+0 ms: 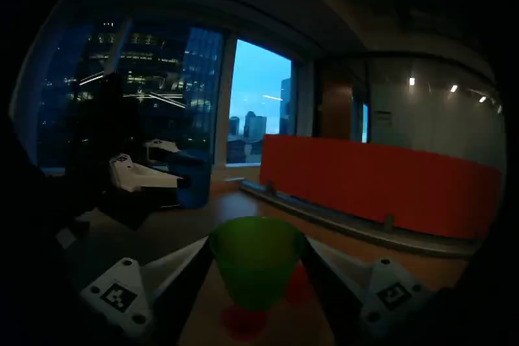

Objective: Pour water

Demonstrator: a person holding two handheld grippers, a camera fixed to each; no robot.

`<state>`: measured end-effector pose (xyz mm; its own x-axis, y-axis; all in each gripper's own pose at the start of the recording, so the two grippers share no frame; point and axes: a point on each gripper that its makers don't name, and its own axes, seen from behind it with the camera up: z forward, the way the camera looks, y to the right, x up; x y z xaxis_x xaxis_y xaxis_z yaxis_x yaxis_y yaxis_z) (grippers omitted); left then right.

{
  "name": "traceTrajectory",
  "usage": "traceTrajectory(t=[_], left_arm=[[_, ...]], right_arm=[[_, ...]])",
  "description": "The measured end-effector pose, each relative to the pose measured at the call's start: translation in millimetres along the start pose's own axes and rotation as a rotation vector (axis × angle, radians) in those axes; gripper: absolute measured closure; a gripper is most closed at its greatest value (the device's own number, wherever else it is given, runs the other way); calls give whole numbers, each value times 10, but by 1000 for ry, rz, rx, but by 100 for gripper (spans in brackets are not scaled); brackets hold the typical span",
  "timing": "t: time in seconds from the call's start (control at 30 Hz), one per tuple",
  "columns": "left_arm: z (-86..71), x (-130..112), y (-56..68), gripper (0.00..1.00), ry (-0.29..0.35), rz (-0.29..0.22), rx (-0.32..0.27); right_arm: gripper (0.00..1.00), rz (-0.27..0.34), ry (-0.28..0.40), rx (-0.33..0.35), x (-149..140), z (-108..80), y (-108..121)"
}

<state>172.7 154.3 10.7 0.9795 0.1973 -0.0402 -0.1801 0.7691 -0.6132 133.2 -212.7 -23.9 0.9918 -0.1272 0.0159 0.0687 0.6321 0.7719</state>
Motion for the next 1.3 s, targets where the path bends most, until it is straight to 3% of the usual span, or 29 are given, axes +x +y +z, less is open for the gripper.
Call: traceTrajectory(t=[0.63,1.3], left_arm=[[58,364,-50,15,22,208,50],[89,667,-7,15,35,397,74]], right_arm=[[7,16,6,98,-46,222,-420],[7,32,10,155,-56,417,-671]])
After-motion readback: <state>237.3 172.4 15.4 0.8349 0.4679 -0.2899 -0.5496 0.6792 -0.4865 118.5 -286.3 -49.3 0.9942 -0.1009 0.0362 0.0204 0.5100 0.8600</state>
